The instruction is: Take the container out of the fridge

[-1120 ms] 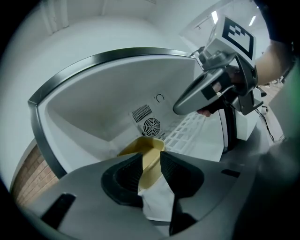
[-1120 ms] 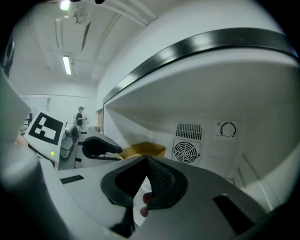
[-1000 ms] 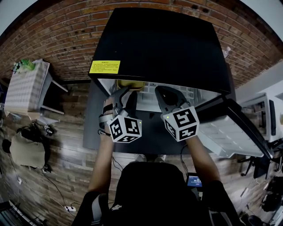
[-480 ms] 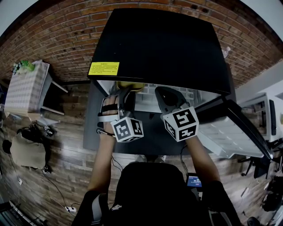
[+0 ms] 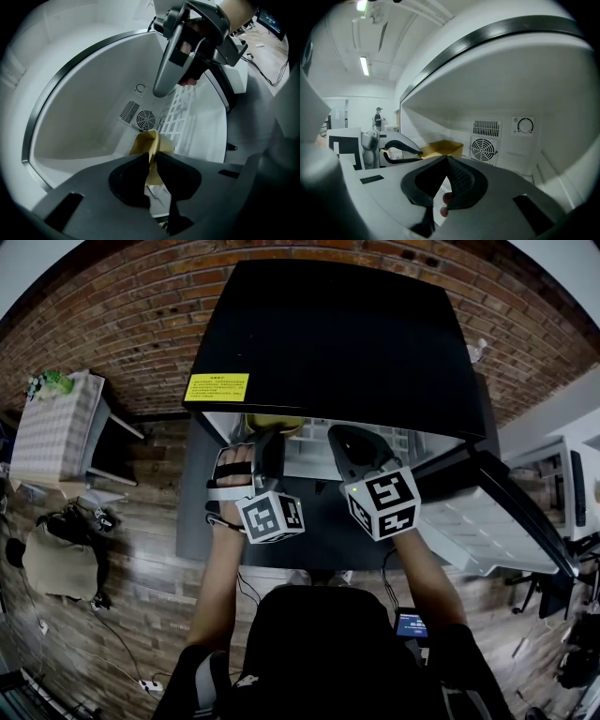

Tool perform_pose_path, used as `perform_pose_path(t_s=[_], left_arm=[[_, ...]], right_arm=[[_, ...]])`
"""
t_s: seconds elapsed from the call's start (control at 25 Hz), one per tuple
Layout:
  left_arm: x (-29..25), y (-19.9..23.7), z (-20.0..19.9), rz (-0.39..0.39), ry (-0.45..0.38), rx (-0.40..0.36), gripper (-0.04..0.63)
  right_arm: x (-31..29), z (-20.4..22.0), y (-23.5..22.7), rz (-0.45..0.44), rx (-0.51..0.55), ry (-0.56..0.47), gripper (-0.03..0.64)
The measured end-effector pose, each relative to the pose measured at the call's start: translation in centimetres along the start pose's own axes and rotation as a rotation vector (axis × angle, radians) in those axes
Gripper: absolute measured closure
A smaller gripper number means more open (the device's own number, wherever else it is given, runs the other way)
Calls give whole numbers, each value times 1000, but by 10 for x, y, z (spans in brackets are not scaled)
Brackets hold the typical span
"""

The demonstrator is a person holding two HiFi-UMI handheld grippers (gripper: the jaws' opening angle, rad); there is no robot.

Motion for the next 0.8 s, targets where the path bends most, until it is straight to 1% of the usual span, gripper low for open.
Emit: perform_pose_path(t_s=[0.12, 0.4, 0.8], left_arm=[[5, 4, -5, 1, 1, 14, 543], [9, 4, -12, -3, -1, -1, 554], [20, -1, -23, 0, 18, -30, 558]], right_arm=[[1, 0, 0, 0, 0, -1, 577], [7, -1, -2, -2, 3, -7, 577], [21, 1, -3, -15, 7, -14, 577]])
Point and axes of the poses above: the fingertips, and each gripper's own axes: x backward along the fingers, y to its left, z out of its underside, the point moved 7 cm from there along x, backward along the fingers, and after that the axes turned 5 degrees about -x, right-handed, at the moved point
